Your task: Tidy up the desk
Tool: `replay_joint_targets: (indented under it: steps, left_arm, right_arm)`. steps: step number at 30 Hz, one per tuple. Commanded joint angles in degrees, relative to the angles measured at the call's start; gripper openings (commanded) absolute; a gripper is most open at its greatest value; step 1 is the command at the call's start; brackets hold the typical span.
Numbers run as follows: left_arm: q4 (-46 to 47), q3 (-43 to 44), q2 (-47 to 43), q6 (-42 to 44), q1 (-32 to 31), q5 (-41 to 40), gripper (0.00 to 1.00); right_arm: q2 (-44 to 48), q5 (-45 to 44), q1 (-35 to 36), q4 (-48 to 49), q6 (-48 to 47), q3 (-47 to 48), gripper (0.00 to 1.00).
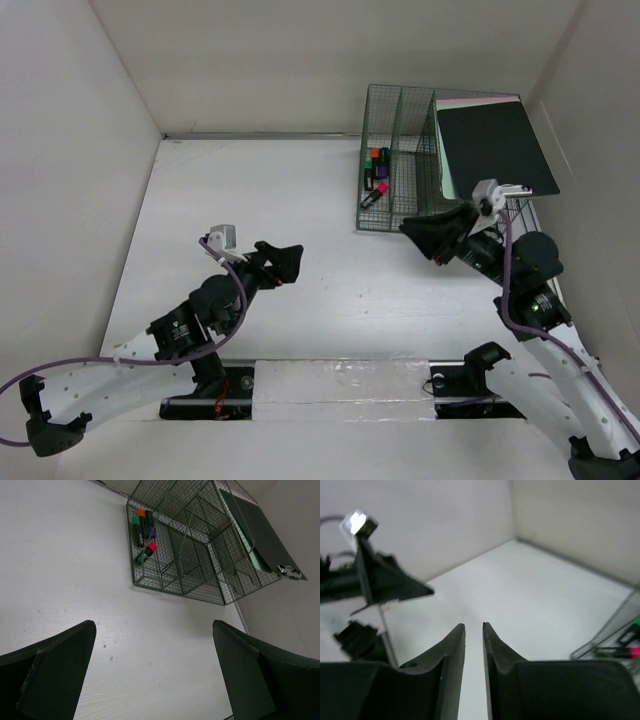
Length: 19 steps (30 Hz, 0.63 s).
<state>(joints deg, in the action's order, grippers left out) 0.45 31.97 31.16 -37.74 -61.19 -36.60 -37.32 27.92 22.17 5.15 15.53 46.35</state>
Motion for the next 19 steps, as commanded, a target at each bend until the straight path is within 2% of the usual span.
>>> replay_joint_targets:
  steps: [1, 4, 5, 7, 8, 13, 19]
  left_arm:
    - [2.1, 3.72, -2.32, 1.7, -0.25, -3.21, 0.99]
    - [3.94, 3.89, -4.43, 3.19, -0.25, -4.18, 0.99]
    - [4.12, 4.07, -4.7, 3.46, -0.25, -4.27, 0.99]
    - [4.3, 4.24, -5.49, 3.64, -0.25, -4.36, 0.99]
    - [4.12, 3.72, -6.1, 2.76, -0.25, -4.88, 0.99]
    - [3.68, 4.59, -5.76, 2.93, -0.25, -3.48, 0.99]
    - [6.67, 4.77, -3.83, 5.83, -0.25, 1.09, 0.99]
  right_arm:
    - [1.9, 3.99, 7.06, -1.19, -3.13, -4.68, 0.28]
    - [3.3, -0.75, 10.86, -3.04, -2.88, -7.75, 0.41]
    - [3.66, -2.68, 13.05, -3.65, -2.44, -8.37, 0.49]
    - [4.71, -4.97, 14.99, -3.65, -2.0, -10.21, 0.55]
    - [5.67, -12.03, 18.66, -4.96, -2.17, -10.66, 0.58]
    - [7.09, -17.37, 22.21, -6.73, -2.78, -10.75, 0.6]
    - [7.44, -22.73, 22.74, -5.77, -1.38, -11.01, 0.61]
